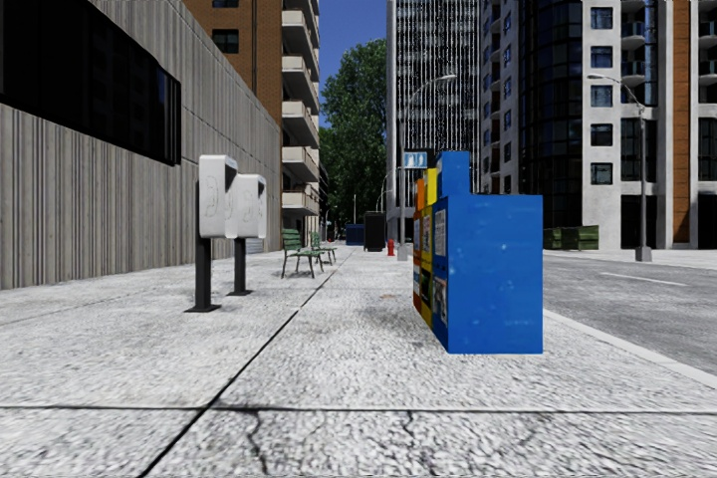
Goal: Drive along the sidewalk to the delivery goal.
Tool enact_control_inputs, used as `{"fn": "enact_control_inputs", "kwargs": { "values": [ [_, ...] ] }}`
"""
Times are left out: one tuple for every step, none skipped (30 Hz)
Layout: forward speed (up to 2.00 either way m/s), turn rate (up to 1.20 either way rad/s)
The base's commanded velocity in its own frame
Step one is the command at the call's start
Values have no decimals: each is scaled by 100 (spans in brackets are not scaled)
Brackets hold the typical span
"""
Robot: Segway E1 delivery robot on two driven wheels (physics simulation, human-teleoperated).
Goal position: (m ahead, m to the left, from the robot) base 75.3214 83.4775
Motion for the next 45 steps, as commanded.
{"fn": "enact_control_inputs", "kwargs": {
  "values": [
    [200,0],
    [200,0],
    [200,0],
    [200,0],
    [200,0],
    [200,0],
    [200,0],
    [200,0],
    [200,0],
    [200,0],
    [200,0],
    [200,0],
    [200,0],
    [200,0],
    [200,0],
    [200,0],
    [200,0],
    [200,0],
    [200,0],
    [200,0],
    [200,0],
    [200,0],
    [200,0],
    [200,0],
    [200,0],
    [200,0],
    [200,0],
    [200,0],
    [200,0],
    [200,0],
    [200,0],
    [200,0],
    [200,0],
    [200,0],
    [200,0],
    [200,0],
    [200,0],
    [200,0],
    [200,0],
    [200,0],
    [200,0],
    [200,0],
    [200,0],
    [200,0],
    [200,0]
  ]
}}
